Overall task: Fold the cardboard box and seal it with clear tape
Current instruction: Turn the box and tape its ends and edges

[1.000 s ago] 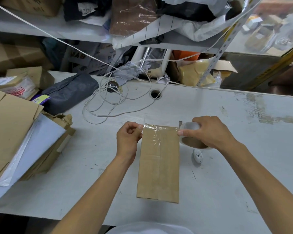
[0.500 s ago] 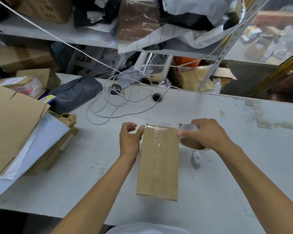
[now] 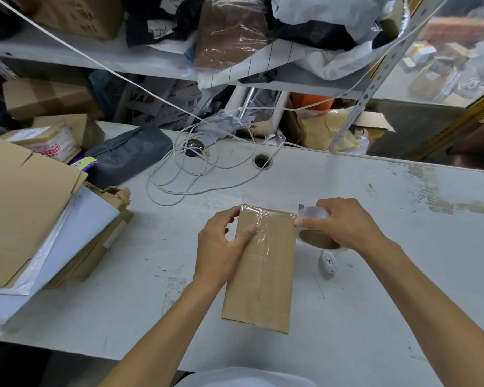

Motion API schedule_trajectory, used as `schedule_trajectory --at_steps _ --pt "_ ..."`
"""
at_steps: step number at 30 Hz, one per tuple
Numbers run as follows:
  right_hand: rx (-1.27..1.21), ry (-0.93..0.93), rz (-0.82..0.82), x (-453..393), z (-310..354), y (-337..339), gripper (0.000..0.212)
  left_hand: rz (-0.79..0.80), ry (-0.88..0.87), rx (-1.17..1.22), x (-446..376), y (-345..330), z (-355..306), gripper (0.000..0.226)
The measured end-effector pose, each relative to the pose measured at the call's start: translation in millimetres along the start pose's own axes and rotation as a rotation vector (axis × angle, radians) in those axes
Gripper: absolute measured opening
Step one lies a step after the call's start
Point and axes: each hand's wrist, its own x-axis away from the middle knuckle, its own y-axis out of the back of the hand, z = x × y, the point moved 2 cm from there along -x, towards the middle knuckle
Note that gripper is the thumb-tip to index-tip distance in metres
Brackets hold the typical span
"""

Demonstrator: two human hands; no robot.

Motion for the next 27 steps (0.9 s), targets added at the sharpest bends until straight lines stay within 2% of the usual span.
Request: schedule_trajectory --at_steps 3,8,12,14,16,17,19,21,23,25,27 --pt "-0.003 0.006 0.012 0 -1 -1 0.073 0.112 0.023 -0.130 4 0 1 0.054" --pt "-0.051 0.021 0.014 2 -2 -2 0.069 0.232 -0.014 -0.076 7 -3 -4 0.026" --pt "-0.083 0.039 0.002 3 -4 -6 0.068 0.316 0.027 -0.030 6 -3 -2 0.021" --pt "-0.094 0.049 -0.006 5 -4 -7 0.067 0.368 0.118 -0.051 5 -3 6 0.034" --pt "-0.125 0.069 -0.023 7 -4 -8 0.065 0.345 0.142 -0.248 3 -1 7 0.052" --pt "-0.142 0.084 -0.033 9 -4 -8 0.064 0.291 0.102 -0.413 4 -1 1 0.061" --pt "-0.186 0.111 -0.039 12 -5 -10 0.058 0.138 -0.144 -0.667 11 -6 -23 0.067" --pt "-0.268 0.130 -0.015 14 -9 -14 0.047 0.161 -0.361 -0.758 21 -19 -44 0.065" --pt "-0.345 0.151 0.019 17 -15 -17 0.041 0.250 -0.411 -0.885 28 -32 -40 0.070" --pt "-0.403 0.173 0.028 21 -21 -16 0.042 0.303 -0.392 -1.025 27 -34 -33 0.075" --pt "-0.437 0.208 0.011 24 -26 -15 0.047 0.323 -0.393 -1.068 24 -32 -26 0.076"
